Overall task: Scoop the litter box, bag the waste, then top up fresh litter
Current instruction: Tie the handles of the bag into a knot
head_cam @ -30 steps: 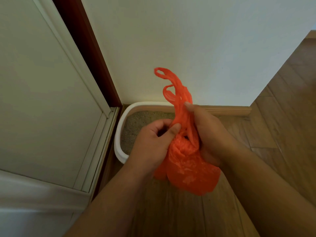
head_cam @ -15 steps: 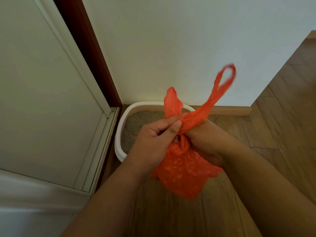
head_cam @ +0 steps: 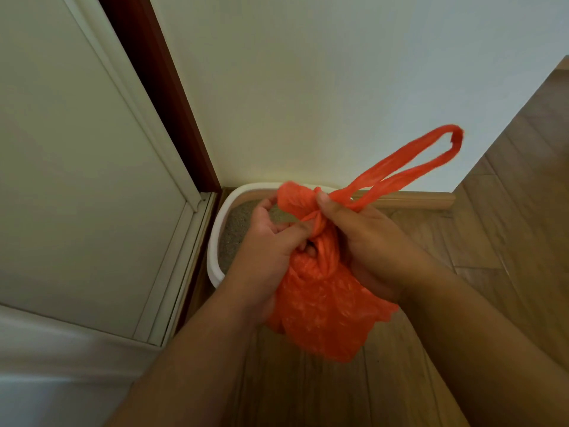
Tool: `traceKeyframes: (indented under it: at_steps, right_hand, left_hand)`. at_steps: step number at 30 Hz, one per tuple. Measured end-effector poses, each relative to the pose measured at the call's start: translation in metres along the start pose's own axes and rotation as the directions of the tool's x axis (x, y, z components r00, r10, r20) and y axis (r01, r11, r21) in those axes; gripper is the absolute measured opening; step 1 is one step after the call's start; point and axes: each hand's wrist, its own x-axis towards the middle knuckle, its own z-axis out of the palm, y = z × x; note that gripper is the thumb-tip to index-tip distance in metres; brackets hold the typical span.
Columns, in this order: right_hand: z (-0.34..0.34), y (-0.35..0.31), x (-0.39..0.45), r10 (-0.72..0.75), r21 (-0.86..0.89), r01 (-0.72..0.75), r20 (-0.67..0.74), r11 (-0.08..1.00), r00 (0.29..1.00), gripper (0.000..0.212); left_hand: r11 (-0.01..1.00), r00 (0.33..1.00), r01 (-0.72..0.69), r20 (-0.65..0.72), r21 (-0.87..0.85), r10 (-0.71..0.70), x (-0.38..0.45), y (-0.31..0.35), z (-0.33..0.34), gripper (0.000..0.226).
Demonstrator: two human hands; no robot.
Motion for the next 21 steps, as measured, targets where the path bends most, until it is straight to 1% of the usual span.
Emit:
traceKeyframes:
  at_steps: [1,4,5,7,9,11,13,15,18,21]
  right_hand:
    - [-0.001,0.000,0.000,-0.013,-0.002,0.013,0.005,1.000,1.000,0.037]
    - [-0.003,-0.002,0.000,-0.022,0.001,0.022,0.023,1.000,0.999,0.034]
    - [-0.003,-0.004,0.000,-0.026,-0.013,0.026,0.016,1.000,1.000,0.030]
    - [-0.005,-0.008,0.001,-0.038,-0.044,0.037,-0.028,0.998,0.999,0.020]
    - [-0.008,-0.011,0.001,-0.030,-0.065,0.025,-0.082,0.998,0.996,0.022]
    - [-0.008,-0.011,0.001,-0.041,-0.061,0.036,-0.091,0.998,0.995,0.020]
    - [-0.006,-0.006,0.002,-0.060,-0.001,0.060,-0.090,0.998,0.994,0.021]
    - [-0.003,0.000,0.005,-0.021,0.077,0.033,-0.146,0.997,0.989,0.032]
    - [-0.006,0.000,0.007,0.057,0.106,-0.032,-0.242,0.994,0.968,0.042]
    - [-0.010,-0.003,0.007,0.105,0.128,-0.074,-0.256,0.989,0.961,0.032]
  left_hand:
    - [0.999,1.000,0.023,0.021,-0.040,-0.023,0.000,0.000,0.000,0.063]
    - [0.993,0.995,0.077,0.076,-0.093,-0.070,-0.002,0.002,0.000,0.038]
    - [0.991,0.992,0.082,0.104,-0.103,-0.072,-0.003,0.003,0.001,0.035]
    - [0.992,0.985,0.081,0.162,-0.094,-0.066,-0.006,0.005,0.001,0.035]
    - [0.996,0.979,0.076,0.192,-0.040,-0.067,-0.008,0.006,0.002,0.037]
    - [0.997,0.984,0.069,0.168,-0.032,-0.062,-0.007,0.006,0.004,0.037]
    - [0.997,0.994,0.043,0.099,-0.066,-0.037,-0.005,0.005,0.005,0.036]
    - [0.996,0.999,-0.001,0.038,-0.089,0.004,-0.002,0.004,0.004,0.035]
    - [0.999,0.999,-0.033,-0.004,-0.036,0.032,0.000,0.003,0.004,0.038]
    - [0.998,1.000,-0.019,0.003,0.061,0.019,0.000,0.001,0.002,0.043]
